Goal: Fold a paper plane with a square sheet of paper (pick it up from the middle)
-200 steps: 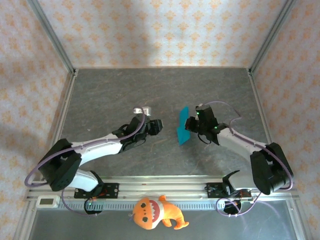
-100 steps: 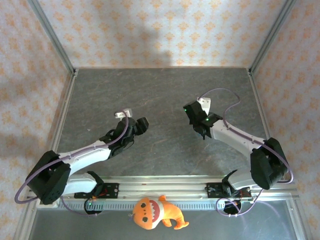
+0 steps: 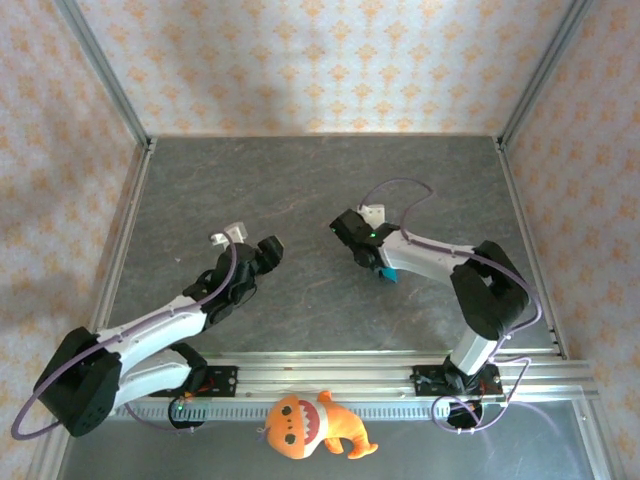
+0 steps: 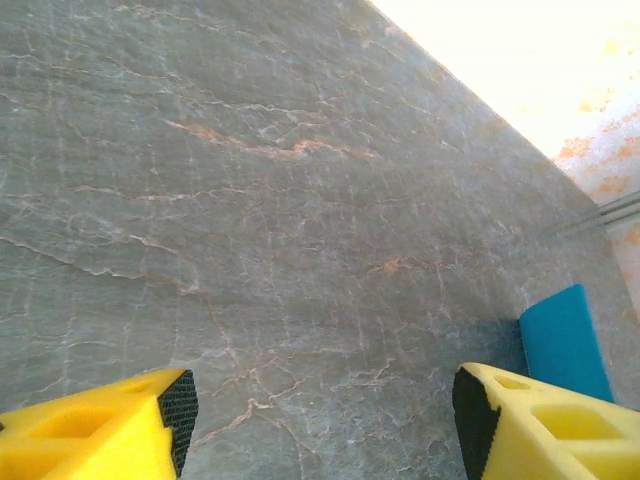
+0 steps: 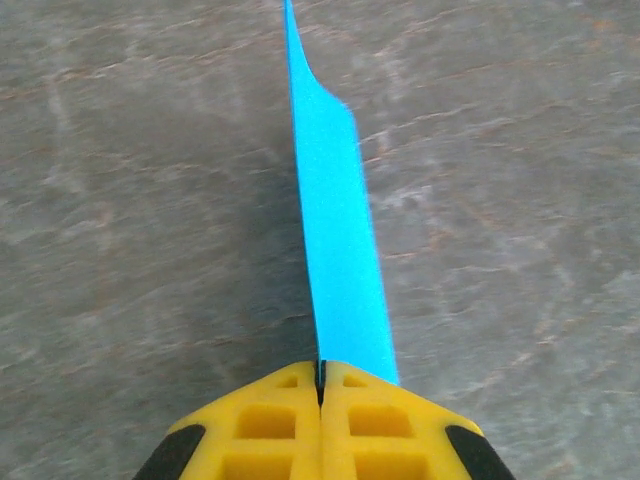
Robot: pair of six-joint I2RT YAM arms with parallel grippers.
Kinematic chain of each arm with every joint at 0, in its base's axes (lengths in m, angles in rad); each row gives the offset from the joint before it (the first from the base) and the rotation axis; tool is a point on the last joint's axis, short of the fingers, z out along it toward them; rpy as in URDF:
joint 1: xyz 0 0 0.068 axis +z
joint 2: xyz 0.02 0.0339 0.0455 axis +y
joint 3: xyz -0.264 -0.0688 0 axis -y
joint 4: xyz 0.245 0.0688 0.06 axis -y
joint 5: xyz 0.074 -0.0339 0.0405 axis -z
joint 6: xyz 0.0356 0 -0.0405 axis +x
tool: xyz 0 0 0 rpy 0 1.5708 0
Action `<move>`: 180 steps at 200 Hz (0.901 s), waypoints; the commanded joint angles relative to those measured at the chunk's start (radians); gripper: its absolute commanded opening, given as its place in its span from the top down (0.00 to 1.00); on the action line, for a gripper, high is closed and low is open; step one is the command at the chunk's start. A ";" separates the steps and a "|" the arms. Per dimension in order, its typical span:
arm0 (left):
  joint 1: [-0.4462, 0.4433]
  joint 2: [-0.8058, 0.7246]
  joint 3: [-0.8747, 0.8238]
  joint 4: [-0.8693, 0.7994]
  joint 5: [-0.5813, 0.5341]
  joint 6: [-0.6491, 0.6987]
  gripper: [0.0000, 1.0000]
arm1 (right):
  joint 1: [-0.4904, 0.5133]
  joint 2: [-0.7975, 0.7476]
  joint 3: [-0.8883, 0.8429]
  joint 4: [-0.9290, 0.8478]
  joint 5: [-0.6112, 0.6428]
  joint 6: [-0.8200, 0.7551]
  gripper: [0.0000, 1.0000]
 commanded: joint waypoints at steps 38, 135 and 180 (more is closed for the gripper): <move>0.009 -0.022 -0.006 0.017 -0.002 0.009 0.29 | 0.016 0.087 0.060 0.073 -0.259 0.054 0.93; 0.009 0.338 0.181 0.117 0.399 0.058 0.36 | -0.163 -0.233 -0.292 0.539 -0.832 0.126 0.60; 0.008 0.523 0.258 0.201 0.564 -0.005 0.47 | -0.336 -0.297 -0.481 0.709 -1.037 0.199 0.73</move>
